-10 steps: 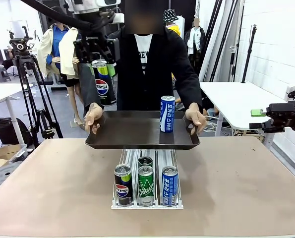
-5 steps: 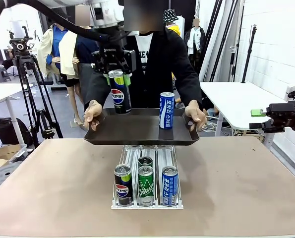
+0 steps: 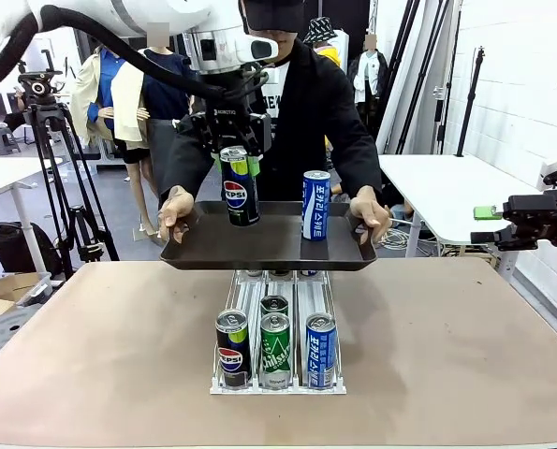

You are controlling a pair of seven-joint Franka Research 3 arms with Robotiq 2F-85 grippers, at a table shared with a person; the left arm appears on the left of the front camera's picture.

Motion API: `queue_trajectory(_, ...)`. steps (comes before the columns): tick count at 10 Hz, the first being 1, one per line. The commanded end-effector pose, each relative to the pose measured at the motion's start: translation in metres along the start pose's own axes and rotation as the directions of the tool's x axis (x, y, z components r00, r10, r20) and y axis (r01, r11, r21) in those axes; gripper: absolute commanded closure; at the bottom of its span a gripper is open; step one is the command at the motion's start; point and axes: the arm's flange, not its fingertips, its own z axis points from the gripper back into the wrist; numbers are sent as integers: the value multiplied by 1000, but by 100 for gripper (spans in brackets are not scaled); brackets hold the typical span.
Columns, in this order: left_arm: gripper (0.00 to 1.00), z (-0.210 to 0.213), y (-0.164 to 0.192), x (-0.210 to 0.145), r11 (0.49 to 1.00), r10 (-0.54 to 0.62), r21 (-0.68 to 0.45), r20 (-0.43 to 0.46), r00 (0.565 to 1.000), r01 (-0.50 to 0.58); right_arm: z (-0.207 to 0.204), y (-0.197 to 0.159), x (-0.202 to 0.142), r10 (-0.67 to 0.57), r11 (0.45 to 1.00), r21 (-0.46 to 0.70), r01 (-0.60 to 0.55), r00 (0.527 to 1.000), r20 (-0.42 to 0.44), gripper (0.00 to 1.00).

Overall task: Retrieve and hand over the desired beverage to the person.
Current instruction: Place the picked can on the Handle tray extended by the person.

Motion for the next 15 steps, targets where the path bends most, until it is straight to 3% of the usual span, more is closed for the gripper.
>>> queue_trajectory(1, 100, -2, -4, 5, 999, 21, 28, 4, 1000, -21, 0, 1, 0, 1, 1000, 12, -1, 1000, 9, 0)
queue_trajectory(13, 100, -40, -2, 10, 998, 39, 45, -36, 999, -37, 0, 1, 0, 1, 1000, 12, -1, 1000, 9, 0)
queue_trajectory(15, 65, -40, -1, 10, 997, 49, 55, -37, 998, -47, 0, 1, 0, 1, 1000, 12, -1, 1000, 9, 0)
